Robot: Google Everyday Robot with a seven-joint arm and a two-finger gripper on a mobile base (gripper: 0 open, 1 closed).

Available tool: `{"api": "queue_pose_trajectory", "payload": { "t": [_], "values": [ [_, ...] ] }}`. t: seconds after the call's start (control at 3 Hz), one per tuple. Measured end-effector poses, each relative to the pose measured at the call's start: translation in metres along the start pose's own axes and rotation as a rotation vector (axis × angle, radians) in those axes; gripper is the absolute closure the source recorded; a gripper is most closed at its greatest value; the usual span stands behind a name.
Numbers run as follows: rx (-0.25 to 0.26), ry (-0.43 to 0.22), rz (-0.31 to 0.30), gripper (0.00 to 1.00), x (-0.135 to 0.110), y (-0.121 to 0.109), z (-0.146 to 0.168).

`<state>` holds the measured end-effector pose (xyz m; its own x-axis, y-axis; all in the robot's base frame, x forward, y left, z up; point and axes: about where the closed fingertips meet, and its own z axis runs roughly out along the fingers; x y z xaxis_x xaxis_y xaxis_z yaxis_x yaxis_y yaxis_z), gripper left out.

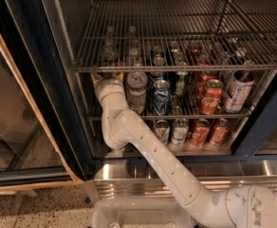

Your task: Pick water bottle from middle shelf of fridge

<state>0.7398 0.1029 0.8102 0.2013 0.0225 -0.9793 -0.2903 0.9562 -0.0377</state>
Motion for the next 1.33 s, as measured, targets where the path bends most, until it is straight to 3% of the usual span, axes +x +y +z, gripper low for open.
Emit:
{"api": "queue_pose_trajectory", "payload": {
  "t": [0.67,1.33],
  "values": [
    [0.001,0.022,-0.007,0.17,0.001,-0.009,0.016],
    [-0.039,0.084,0.005,0.17,0.017,0.001,0.029]
  ]
}}
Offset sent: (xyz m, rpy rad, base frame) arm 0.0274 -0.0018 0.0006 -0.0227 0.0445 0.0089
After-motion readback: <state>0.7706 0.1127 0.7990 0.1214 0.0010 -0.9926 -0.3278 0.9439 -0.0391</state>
